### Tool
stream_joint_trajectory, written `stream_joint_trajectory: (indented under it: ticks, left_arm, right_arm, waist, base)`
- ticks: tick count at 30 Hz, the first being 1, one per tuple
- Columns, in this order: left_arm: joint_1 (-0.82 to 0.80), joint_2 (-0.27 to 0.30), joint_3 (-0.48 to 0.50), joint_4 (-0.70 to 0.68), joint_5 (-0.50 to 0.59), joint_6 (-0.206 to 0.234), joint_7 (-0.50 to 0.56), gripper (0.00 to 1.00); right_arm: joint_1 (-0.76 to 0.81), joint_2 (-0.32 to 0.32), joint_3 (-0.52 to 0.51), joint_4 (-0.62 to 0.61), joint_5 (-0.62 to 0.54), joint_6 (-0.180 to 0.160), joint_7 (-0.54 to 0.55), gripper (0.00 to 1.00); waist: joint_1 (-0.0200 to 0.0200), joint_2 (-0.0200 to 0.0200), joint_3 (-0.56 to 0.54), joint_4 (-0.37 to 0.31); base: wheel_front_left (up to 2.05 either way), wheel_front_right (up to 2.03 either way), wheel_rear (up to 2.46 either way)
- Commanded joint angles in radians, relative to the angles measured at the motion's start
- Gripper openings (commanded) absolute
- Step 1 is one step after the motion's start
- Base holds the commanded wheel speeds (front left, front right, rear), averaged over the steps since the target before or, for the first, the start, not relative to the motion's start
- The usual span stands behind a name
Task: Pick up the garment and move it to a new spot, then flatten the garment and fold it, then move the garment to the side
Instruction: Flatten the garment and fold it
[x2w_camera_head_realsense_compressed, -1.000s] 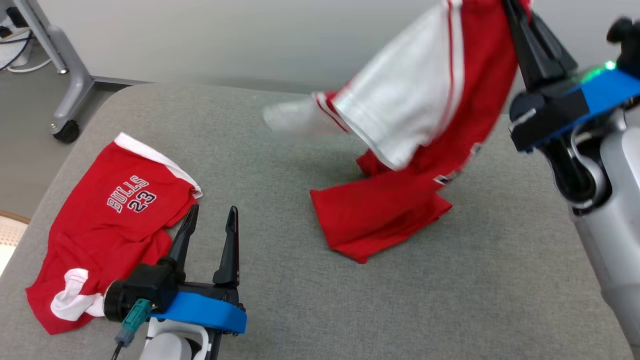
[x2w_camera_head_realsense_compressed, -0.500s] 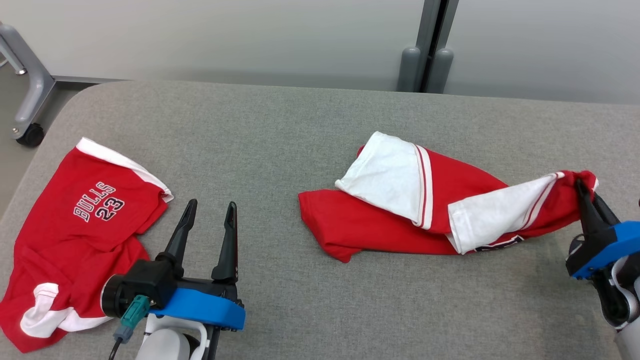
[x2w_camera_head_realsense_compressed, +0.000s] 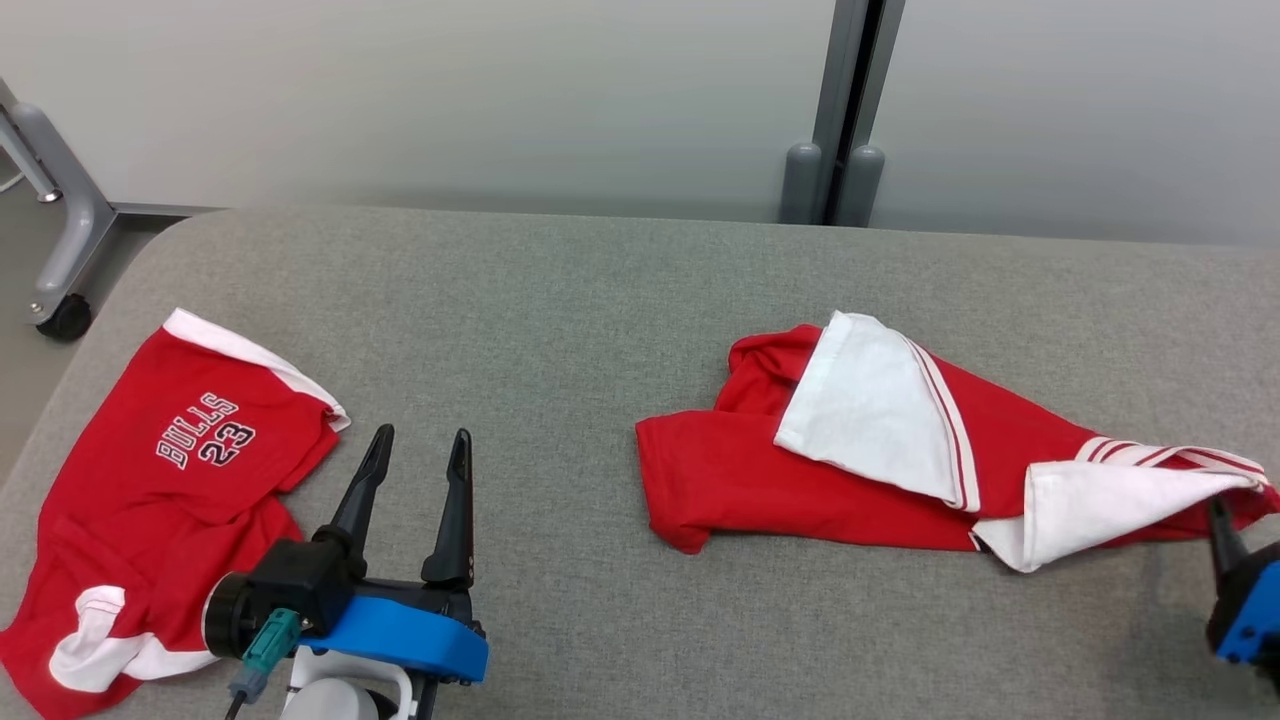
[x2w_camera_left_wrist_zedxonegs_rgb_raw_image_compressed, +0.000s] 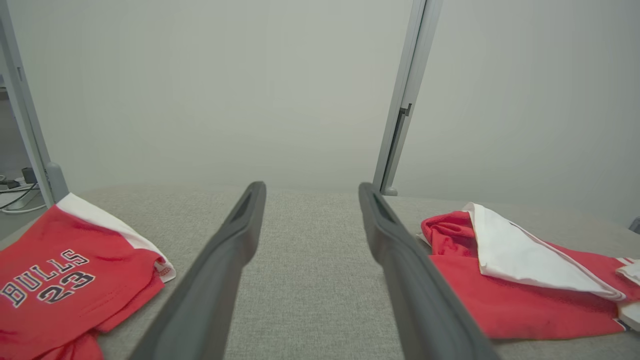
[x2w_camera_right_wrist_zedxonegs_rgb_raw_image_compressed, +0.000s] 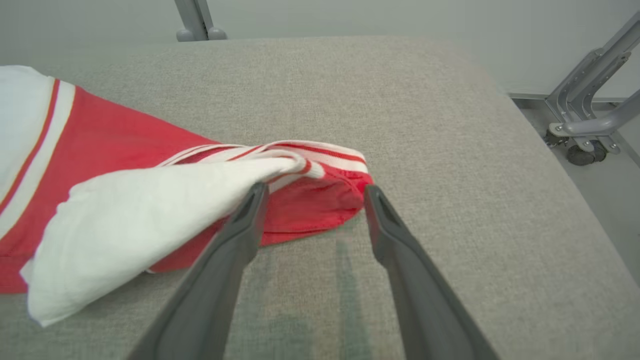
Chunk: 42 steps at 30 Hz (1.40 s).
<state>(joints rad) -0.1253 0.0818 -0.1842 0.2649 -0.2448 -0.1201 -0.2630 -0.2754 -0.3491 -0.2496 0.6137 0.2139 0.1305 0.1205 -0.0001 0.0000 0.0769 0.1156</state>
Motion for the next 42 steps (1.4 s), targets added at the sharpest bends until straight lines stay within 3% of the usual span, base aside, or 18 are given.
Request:
stream_joint_trajectory:
  ticks: [1, 8, 11, 14, 18, 24, 30, 35, 37, 38, 39, 42]
  left_arm:
    - [0.004, 0.001, -0.001, -0.001, -0.003, 0.001, -0.003, 1.0]
    - [0.003, 0.0, -0.003, -0.01, -0.005, 0.002, -0.003, 1.0]
    - [0.0, 0.002, 0.001, -0.014, -0.007, 0.005, -0.003, 1.0]
    - [-0.006, 0.003, 0.003, -0.016, -0.008, 0.007, -0.003, 1.0]
    - [-0.021, 0.001, 0.004, -0.021, -0.006, 0.008, -0.003, 1.0]
    - [-0.048, -0.001, -0.007, -0.024, -0.003, 0.004, -0.003, 1.0]
    - [-0.059, -0.003, -0.007, -0.02, -0.005, 0.002, -0.003, 1.0]
    - [-0.056, -0.003, -0.002, -0.019, -0.006, 0.001, -0.003, 1.0]
    - [-0.053, -0.003, 0.0, -0.02, -0.006, 0.001, -0.003, 1.0]
    - [-0.051, -0.003, 0.001, -0.02, -0.005, 0.002, -0.003, 1.0]
    - [-0.051, -0.003, 0.002, -0.021, -0.005, 0.002, -0.003, 1.0]
    - [-0.05, -0.004, 0.002, -0.022, -0.004, 0.002, -0.003, 1.0]
  right_arm:
    - [0.045, 0.042, -0.016, -0.053, -0.013, 0.0, 0.058, 1.0]
    - [0.182, 0.161, -0.044, -0.462, -0.129, 0.0, 0.214, 1.0]
    - [0.205, 0.195, 0.036, -0.631, -0.167, 0.0, 0.265, 1.0]
    - [0.211, 0.184, 0.153, -0.707, -0.189, 0.0, 0.339, 1.0]
    - [0.154, 0.131, 0.297, -0.653, -0.203, 0.0, 0.402, 1.0]
    - [0.029, 0.071, 0.406, -0.438, -0.206, 0.0, 0.401, 1.0]
    - [-0.059, 0.035, 0.477, -0.281, -0.212, 0.0, 0.376, 1.0]
    - [-0.099, 0.037, 0.469, -0.216, -0.219, 0.0, 0.321, 1.0]
    - [-0.112, 0.044, 0.461, -0.198, -0.222, 0.0, 0.3, 0.49]
    - [-0.117, 0.046, 0.456, -0.193, -0.226, 0.0, 0.291, 0.35]
    - [-0.12, 0.048, 0.454, -0.188, -0.229, 0.0, 0.282, 0.0]
    - [-0.137, 0.053, 0.44, -0.176, -0.229, 0.0, 0.252, 0.0]
  waist:
    - [0.0001, 0.0, -0.004, 0.0]
    - [0.0001, 0.0, 0.003, 0.013]
    - [0.0001, 0.0, 0.009, 0.014]
    - [0.0001, 0.0, 0.016, 0.013]
    - [0.0001, 0.0, 0.036, 0.015]
    - [0.0001, 0.0, 0.071, 0.036]
    - [0.0001, 0.0, 0.092, 0.056]
    - [0.0001, 0.0, 0.095, 0.063]
    - [0.0001, 0.0, 0.094, 0.061]
    - [0.0001, 0.0, 0.093, 0.06]
    - [0.0001, 0.0, 0.093, 0.059]
    - [0.0001, 0.0, 0.091, 0.056]
  base:
    - [0.0, 0.0, 0.0]
    - [0.0, 0.0, 0.0]
    - [0.0, 0.0, 0.0]
    - [0.0, 0.0, 0.0]
    - [0.0, 0.0, 0.0]
    - [0.0, 0.0, 0.0]
    - [0.0, 0.0, 0.0]
    - [0.0, 0.0, 0.0]
    - [0.0, 0.0, 0.0]
    - [0.0, 0.0, 0.0]
    - [0.0, 0.0, 0.0]
    - [0.0, 0.0, 0.0]
